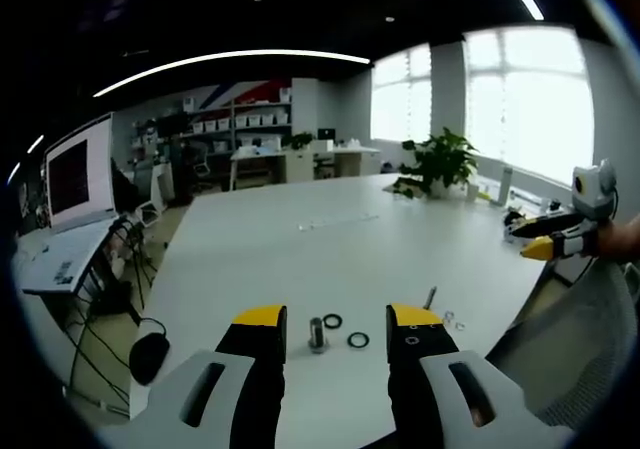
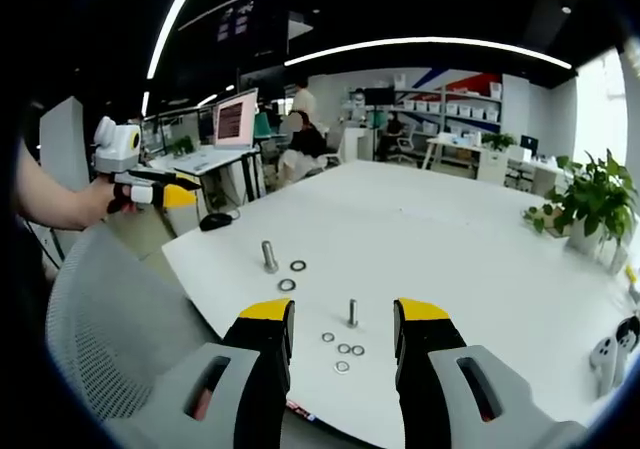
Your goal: Place the washer onto the threaded stud by aligning its center hole with the stud, sliding it down to the base, and recovering from edge contact or off-axis alignment until the washer reaches the visible bottom stop.
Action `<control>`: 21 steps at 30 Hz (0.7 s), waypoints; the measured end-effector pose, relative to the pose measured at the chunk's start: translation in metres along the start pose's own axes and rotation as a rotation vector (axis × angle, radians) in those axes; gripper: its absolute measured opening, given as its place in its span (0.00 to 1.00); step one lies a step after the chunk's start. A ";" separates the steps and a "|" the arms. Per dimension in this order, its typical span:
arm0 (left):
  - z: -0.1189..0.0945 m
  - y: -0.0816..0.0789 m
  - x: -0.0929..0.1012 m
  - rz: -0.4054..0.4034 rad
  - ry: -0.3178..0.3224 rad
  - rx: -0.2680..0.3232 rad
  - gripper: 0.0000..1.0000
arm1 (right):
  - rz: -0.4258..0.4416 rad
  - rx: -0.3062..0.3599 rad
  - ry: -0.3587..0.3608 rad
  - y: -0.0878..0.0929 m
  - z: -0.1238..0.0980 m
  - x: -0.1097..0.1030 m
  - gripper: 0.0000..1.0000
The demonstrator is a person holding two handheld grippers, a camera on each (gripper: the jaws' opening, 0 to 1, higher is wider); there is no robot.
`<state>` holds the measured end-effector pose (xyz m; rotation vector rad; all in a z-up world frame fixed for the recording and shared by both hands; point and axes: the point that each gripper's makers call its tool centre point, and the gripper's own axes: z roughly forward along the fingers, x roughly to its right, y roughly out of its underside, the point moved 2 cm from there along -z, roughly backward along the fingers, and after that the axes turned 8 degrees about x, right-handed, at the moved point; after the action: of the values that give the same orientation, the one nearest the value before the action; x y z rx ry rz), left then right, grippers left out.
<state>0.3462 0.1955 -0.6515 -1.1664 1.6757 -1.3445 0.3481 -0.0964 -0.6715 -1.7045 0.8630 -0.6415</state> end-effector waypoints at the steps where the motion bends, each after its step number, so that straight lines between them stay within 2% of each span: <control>1: 0.000 0.000 -0.001 -0.001 -0.001 0.002 0.38 | -0.002 -0.002 -0.001 0.000 0.000 0.000 0.42; 8: 0.001 -0.001 -0.002 -0.005 -0.004 0.011 0.38 | -0.001 0.000 -0.001 0.000 0.000 0.000 0.42; 21: 0.002 0.003 -0.004 -0.001 -0.013 -0.009 0.38 | -0.004 0.004 -0.010 -0.001 0.001 -0.001 0.42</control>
<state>0.3486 0.1988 -0.6544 -1.1790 1.6743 -1.3287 0.3480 -0.0949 -0.6705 -1.7043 0.8510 -0.6369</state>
